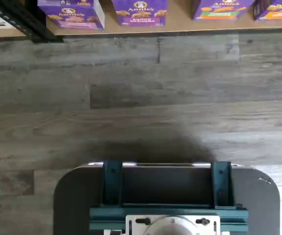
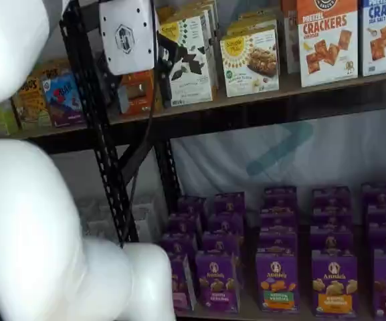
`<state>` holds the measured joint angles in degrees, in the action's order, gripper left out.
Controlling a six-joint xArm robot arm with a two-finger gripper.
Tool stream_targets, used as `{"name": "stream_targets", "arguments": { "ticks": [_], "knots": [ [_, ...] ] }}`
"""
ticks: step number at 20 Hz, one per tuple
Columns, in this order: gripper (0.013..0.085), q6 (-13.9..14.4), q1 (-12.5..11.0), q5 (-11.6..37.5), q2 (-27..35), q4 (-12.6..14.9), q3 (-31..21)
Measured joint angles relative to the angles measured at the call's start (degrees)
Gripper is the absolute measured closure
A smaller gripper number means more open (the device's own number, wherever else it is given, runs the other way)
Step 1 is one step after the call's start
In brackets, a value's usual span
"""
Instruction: Pick up the purple box with a pink patch in the middle, on the bottom shelf, the first box from the left
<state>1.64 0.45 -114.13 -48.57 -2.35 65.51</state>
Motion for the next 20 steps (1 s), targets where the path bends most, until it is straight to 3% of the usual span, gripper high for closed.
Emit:
{"name": "stream_targets", "arguments": {
  "ticks": [1,2,4,8,11,20],
  "knots": [
    [0.013,0.37,0.65,0.26,-0.15,0.78,-0.14],
    [0.013,1.51,2.96,1.16,-0.69,3.17,-0.64],
    [0.013,2.15,4.01,1.82,-1.12,4.61,-0.97],
    [0.013,2.46,4.33,1.98,-1.34,4.84,-1.41],
    [0.013,3.63,5.86,2.79,-1.8,5.84,-2.61],
    [0.013,7.65,9.17,11.09,-4.85,5.59,-10.36]
  ]
}}
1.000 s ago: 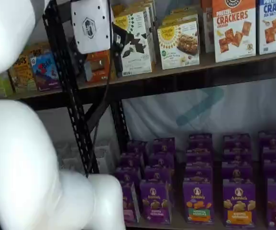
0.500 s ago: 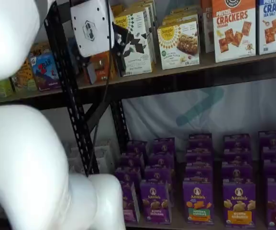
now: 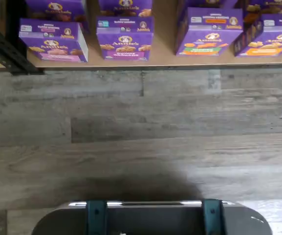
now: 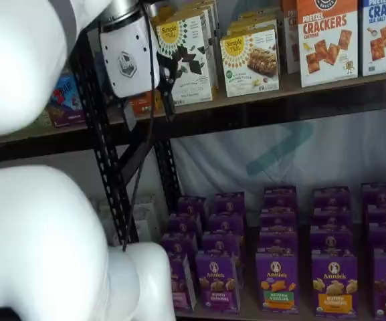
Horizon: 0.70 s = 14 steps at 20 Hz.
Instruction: Pick up the purple box with a pink patch in the middle, on the bottom shelf, the first box from the left
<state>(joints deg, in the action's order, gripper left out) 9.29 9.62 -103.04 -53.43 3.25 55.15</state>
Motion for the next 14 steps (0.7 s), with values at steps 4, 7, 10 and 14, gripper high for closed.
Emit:
{"name": "stream_targets", "arguments": {
  "ticks": [4,7,10,14],
  "knots": [
    [0.013,1.73,1.37,3.84,-0.62,-0.67,-4.52],
    [0.013,3.13,2.6,6.65,-0.59,-0.71,-8.23],
    [0.013,4.67,3.96,10.2,-0.64,-0.32,-12.24],
    [0.013,5.7,4.66,15.34,0.13,-1.24,-17.58]
  ]
}}
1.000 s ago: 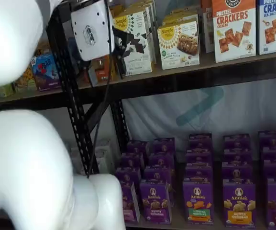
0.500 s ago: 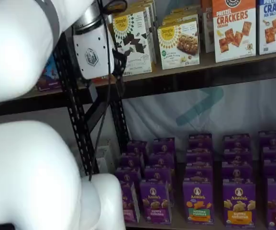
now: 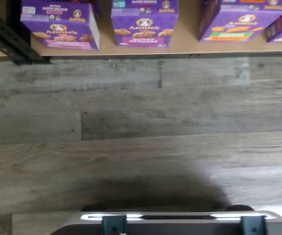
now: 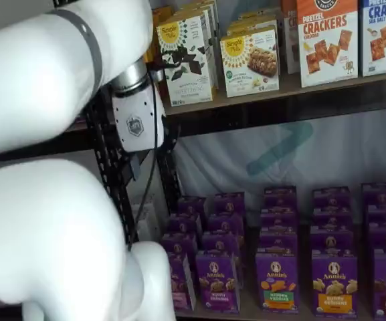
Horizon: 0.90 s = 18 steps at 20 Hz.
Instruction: Pick up the purple box with a pink patch in the middle, on the bottom shelf, the first box from the left
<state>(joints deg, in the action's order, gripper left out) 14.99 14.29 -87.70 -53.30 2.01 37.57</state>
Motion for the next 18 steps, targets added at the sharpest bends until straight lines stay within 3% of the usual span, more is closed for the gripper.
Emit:
{"name": "stream_targets", "arguments": {
  "ticks": [4,11,14,18],
  "knots": [
    [0.013,1.19,1.0,5.84,1.63,-0.38,-4.87],
    [0.013,3.8,2.79,22.08,10.01,0.32,-13.3],
    [0.013,4.94,3.29,28.1,14.9,1.11,-14.88],
    [0.013,6.47,4.2,40.56,25.06,1.37,-16.8]
  ]
}}
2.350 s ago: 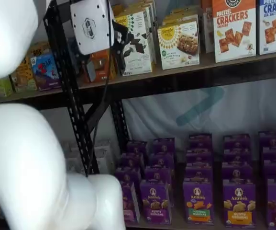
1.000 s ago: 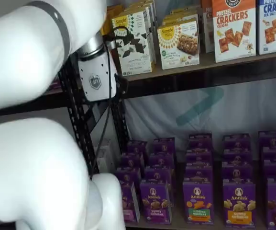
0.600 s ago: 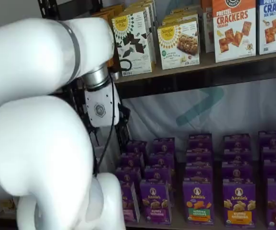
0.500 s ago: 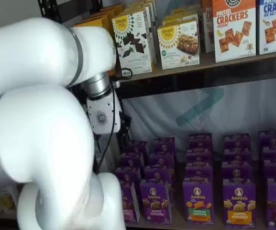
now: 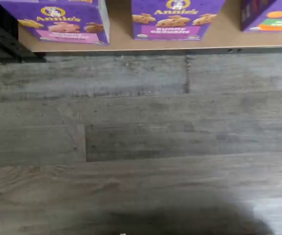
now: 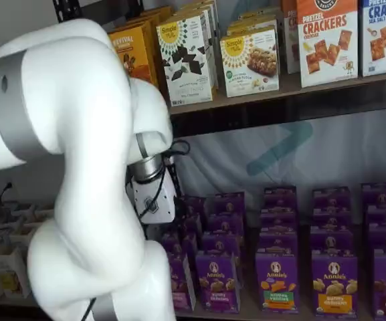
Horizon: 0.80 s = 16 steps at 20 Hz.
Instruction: Pick up the purple box with a pink patch in the middle, on the bottom shelf, the first box from the left
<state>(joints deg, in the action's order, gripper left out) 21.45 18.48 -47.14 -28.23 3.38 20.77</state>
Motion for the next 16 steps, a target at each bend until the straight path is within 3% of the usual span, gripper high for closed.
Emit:
{"name": "stream_targets", "arguments": {
  "ticks": [4,10,16],
  "knots": [
    [0.013,1.36,1.26,10.43,10.58,-0.29,0.34],
    [0.013,7.43,2.53,22.53,25.0,4.8,3.0],
    [0.013,11.02,2.63,29.2,37.56,8.22,8.41]
  ]
}}
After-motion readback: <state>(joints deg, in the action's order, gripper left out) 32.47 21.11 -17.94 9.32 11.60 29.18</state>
